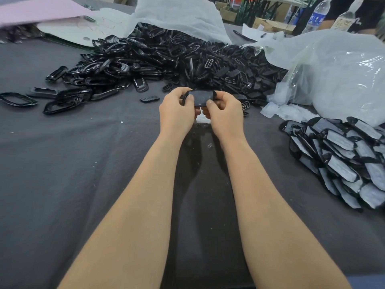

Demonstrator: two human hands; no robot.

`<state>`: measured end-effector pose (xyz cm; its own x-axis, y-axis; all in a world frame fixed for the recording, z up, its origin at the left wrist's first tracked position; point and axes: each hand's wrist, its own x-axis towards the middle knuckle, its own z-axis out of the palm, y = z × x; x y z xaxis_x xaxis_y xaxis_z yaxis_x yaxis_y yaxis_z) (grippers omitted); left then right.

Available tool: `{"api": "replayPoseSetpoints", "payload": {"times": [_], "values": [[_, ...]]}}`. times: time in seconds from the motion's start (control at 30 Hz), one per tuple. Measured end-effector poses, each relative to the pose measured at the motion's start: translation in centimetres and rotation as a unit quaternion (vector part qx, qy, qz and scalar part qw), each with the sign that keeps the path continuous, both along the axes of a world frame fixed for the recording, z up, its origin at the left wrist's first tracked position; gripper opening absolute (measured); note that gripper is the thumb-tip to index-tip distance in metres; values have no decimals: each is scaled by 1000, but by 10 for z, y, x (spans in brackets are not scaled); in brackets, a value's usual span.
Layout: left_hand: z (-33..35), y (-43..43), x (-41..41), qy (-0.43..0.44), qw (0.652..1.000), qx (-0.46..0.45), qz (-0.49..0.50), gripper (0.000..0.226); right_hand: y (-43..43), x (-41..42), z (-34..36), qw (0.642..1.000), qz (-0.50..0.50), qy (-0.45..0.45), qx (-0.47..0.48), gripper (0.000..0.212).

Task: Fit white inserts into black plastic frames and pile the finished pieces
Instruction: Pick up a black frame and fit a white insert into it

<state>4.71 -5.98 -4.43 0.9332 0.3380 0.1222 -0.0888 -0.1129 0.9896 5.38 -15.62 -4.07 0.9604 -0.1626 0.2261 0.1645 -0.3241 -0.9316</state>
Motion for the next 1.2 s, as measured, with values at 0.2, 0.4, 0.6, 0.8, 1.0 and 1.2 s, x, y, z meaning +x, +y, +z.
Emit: {"api": "replayPoseSetpoints", "payload": {"times": [0.2,0.4,0.6,0.8,1.0,1.2], "values": [[1,1,-1,3,1000,-5,5,14,1,-2,2,1000,-8,-8,-28,25],[1,-1,-1,-10,1000,16,-2,12,1,-3,4,999,-22,-9,-26,19],[0,0,0,2,1000,3,3,20,2,-5,5,1000,-19,3,-22,26],[1,-1,-1,2,1000,2,-5,19,2,-8,6,999,-29,0,-28,18],[4,-4,-4,-7,997,56,-52,30,0,-5,6,998,-62,22,14,13],[4,-2,-3,-7,997,64,-43,31,2,-5,6,998,-48,27,19,11]]}}
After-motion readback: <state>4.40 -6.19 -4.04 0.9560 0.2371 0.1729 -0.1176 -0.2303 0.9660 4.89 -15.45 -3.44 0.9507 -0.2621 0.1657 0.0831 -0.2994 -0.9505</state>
